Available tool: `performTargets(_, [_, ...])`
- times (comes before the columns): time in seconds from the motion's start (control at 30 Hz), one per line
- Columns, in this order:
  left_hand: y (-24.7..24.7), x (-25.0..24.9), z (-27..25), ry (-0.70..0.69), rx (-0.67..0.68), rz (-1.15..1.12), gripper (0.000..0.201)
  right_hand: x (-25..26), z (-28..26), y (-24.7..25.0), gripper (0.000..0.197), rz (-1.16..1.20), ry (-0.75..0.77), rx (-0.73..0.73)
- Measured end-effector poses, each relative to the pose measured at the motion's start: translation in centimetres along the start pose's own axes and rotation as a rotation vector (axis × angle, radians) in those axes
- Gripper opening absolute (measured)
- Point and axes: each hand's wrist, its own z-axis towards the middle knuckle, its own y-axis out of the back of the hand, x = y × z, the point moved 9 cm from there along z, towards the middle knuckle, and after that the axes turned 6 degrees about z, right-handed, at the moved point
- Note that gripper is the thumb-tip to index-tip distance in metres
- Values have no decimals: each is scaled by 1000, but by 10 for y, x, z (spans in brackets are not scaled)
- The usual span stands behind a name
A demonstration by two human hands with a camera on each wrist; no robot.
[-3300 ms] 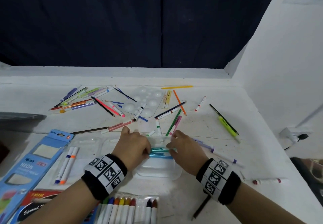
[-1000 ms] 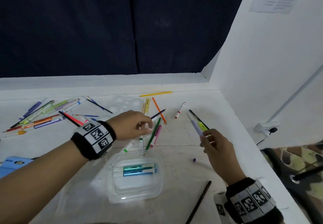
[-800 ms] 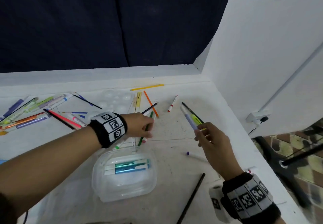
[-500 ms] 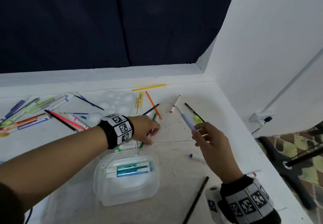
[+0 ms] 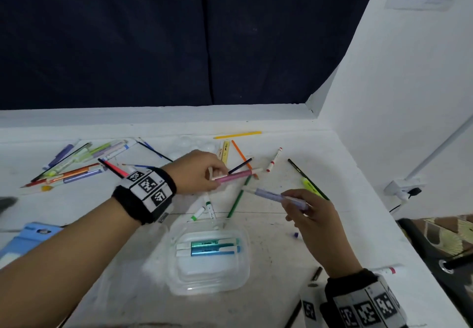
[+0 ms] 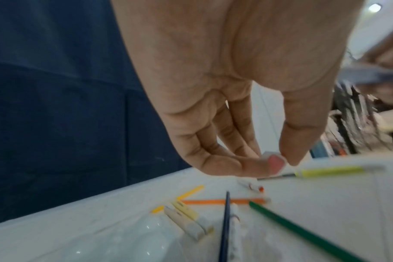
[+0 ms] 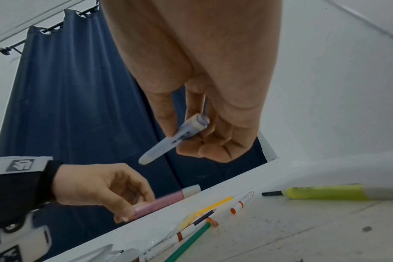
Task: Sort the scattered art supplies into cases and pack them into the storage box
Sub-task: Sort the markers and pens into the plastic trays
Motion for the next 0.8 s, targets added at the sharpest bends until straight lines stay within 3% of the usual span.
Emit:
performTargets(0.2, [41, 23, -100, 110, -306, -281, 22, 20, -2, -14, 9, 98, 32, 65])
performTargets(0.47, [8, 43, -210, 195, -320, -454, 18, 19, -10, -65, 11, 116, -22, 274])
performTargets(0.8, [-32, 25, -222, 201, -298, -512, 20, 16, -26, -97, 7, -80, -6, 419])
